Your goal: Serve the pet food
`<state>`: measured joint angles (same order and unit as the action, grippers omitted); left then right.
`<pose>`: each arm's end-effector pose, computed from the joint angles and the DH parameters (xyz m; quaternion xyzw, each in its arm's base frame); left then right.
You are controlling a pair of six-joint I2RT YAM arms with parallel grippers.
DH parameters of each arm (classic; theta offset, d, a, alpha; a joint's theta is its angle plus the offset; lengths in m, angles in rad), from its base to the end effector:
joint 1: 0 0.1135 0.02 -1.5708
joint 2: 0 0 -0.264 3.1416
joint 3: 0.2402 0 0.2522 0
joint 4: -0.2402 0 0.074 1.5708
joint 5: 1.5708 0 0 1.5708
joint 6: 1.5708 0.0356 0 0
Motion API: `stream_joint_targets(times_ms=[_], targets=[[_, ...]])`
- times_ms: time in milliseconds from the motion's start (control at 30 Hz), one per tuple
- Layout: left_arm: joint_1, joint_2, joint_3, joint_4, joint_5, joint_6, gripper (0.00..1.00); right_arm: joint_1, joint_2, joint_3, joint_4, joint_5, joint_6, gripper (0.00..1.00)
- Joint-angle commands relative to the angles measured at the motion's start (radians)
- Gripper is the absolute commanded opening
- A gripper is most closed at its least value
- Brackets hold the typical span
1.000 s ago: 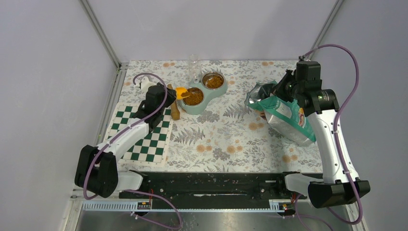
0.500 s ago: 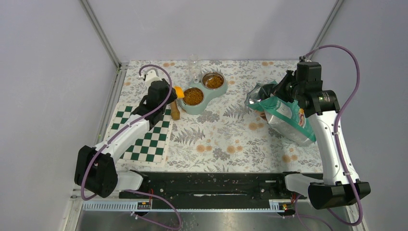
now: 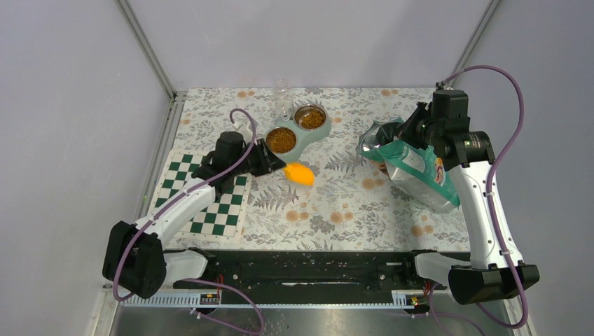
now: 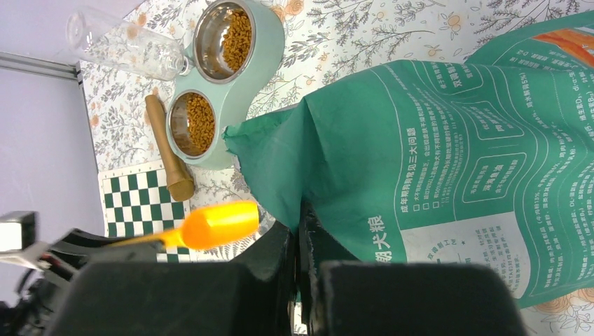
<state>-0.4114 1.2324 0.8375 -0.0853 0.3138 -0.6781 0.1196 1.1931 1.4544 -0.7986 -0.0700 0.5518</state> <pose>0.2497 -0.1209 0.2738 -0.0319 0.8477 -0.3797 0.3689 0.2359 0.0309 0.4241 0.1694 0.8524 0.1914 0.4562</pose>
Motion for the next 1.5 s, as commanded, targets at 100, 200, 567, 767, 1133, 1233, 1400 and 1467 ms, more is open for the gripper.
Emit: stream_joint_targets(times_ms=[100,200,567,767,1133,1233,1400,1467], targets=[[-0.004,-0.067,-0.187,-0.014,0.369,-0.094,0.00,0.002,-0.031,0.037,0.144,-0.083,0.032,0.00],[-0.003,-0.094,-0.259,-0.042,0.397,-0.100,0.00,0.002,-0.032,0.030,0.151,-0.086,0.036,0.00],[-0.001,-0.131,-0.344,-0.234,0.128,-0.086,0.66,0.001,-0.040,0.012,0.155,-0.092,0.040,0.00],[0.004,-0.125,-0.252,-0.318,-0.043,-0.083,0.77,0.001,-0.042,0.014,0.156,-0.094,0.033,0.00],[0.005,-0.195,0.017,-0.648,-0.515,-0.056,0.82,0.001,-0.047,0.014,0.154,-0.086,0.026,0.00],[0.005,-0.212,0.038,-0.536,-0.377,-0.003,0.82,0.002,-0.049,0.015,0.156,-0.093,0.016,0.00],[-0.018,-0.170,0.083,-0.239,-0.063,0.034,0.78,0.001,-0.054,0.015,0.178,-0.177,-0.031,0.00],[-0.052,-0.113,0.139,-0.147,-0.002,0.053,0.76,0.002,-0.069,0.003,0.209,-0.231,-0.053,0.00]])
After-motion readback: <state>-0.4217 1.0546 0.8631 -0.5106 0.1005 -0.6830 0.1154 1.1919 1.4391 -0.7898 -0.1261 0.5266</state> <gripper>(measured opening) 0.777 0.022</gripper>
